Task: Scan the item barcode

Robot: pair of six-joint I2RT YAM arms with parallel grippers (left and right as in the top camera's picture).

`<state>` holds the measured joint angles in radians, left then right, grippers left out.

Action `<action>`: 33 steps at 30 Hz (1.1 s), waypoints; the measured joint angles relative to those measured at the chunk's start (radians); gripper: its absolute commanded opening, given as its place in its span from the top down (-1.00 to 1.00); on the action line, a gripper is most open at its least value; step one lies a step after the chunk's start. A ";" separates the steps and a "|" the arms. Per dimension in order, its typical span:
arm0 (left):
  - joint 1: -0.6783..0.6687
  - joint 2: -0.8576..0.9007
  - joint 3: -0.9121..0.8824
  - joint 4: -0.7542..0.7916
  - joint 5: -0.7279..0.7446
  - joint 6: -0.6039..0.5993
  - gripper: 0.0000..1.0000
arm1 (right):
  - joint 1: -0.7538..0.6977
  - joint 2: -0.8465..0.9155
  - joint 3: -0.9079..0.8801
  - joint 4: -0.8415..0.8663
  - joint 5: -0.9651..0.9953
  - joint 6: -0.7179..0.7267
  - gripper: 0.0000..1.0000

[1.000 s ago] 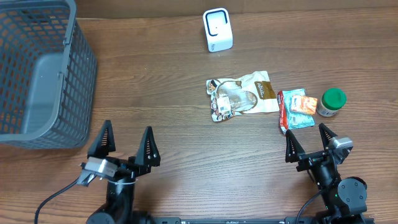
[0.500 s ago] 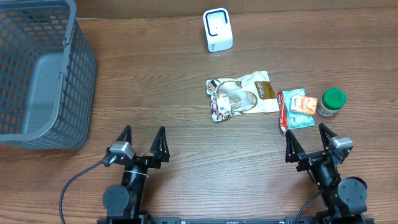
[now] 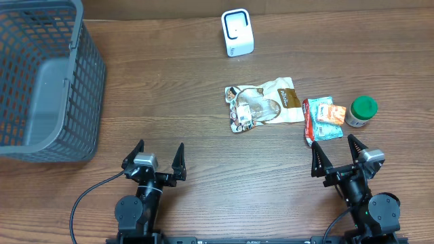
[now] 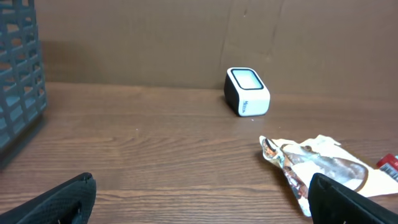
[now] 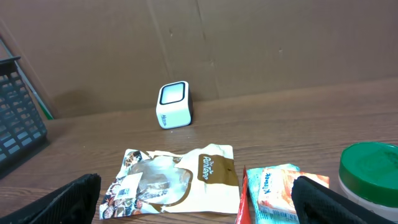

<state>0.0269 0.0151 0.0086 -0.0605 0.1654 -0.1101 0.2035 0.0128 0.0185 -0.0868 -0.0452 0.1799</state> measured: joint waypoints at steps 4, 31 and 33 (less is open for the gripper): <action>0.000 0.000 0.000 0.000 0.000 0.018 -0.99 | 0.000 0.000 0.000 0.000 0.000 0.000 -1.00; 0.000 0.000 0.000 0.000 0.000 0.036 -0.99 | 0.000 0.000 0.000 0.000 0.000 0.000 -1.00; 0.000 0.000 0.000 0.000 0.000 0.036 -1.00 | 0.000 0.000 0.000 0.000 0.000 0.000 -1.00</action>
<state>0.0269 0.0151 0.0086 -0.0605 0.1654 -0.0742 0.2035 0.0128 0.0185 -0.0868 -0.0452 0.1795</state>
